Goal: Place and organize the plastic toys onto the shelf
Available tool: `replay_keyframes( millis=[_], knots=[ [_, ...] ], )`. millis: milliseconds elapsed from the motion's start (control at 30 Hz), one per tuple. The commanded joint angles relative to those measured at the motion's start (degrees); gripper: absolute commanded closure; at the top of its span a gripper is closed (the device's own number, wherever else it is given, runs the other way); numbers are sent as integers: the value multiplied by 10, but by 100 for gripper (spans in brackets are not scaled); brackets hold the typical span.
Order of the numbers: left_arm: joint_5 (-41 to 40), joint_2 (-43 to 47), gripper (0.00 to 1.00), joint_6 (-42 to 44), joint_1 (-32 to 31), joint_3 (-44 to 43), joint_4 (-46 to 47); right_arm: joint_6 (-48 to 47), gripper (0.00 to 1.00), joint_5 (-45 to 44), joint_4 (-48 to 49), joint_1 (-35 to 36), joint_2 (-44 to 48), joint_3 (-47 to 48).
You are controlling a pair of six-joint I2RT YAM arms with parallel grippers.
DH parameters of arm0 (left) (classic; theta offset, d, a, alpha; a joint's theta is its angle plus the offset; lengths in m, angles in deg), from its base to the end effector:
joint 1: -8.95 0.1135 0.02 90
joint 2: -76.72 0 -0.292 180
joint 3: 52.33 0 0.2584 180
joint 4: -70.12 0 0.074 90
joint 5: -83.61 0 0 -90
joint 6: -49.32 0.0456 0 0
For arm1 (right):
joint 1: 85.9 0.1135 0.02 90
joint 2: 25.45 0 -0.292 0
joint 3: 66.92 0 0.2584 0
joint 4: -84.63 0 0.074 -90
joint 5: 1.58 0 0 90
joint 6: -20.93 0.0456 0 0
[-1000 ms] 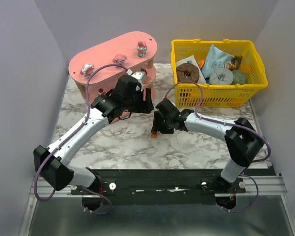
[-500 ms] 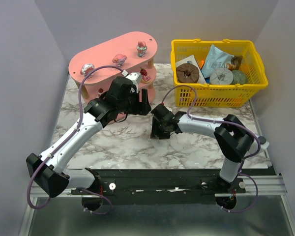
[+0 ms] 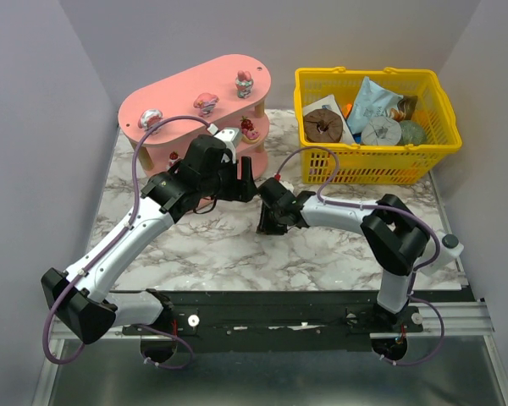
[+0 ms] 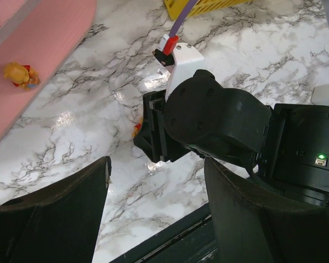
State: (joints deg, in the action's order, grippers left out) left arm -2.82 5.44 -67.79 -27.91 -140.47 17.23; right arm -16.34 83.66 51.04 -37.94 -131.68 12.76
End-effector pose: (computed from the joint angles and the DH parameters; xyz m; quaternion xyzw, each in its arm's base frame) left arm 0.2145 -0.1644 0.3947 0.0898 0.8863 -0.2638 0.3700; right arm 0.2655 0.2888 0.1748 0.0509 0.9641 0.1726 0.1952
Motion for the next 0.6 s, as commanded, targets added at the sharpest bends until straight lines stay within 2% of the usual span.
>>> replay_keyframes(
  millis=[0,33,133,367,500,567],
  knots=[
    [5,13,22,11,-1,5,-9,5,65,-37,2,-1,-20,-3],
    [5,14,23,11,-1,5,-9,3,72,-41,4,-1,-18,-5],
    [7,12,23,11,-1,5,-8,-18,80,-55,9,-1,-8,-21],
    [7,6,22,14,0,-3,-11,-139,92,-71,52,-2,59,-78],
    [8,3,22,20,6,-14,-18,-259,95,-7,118,-6,145,-147],
    [34,1,21,18,12,-17,-15,-293,95,65,137,-6,205,-178]
  ],
)
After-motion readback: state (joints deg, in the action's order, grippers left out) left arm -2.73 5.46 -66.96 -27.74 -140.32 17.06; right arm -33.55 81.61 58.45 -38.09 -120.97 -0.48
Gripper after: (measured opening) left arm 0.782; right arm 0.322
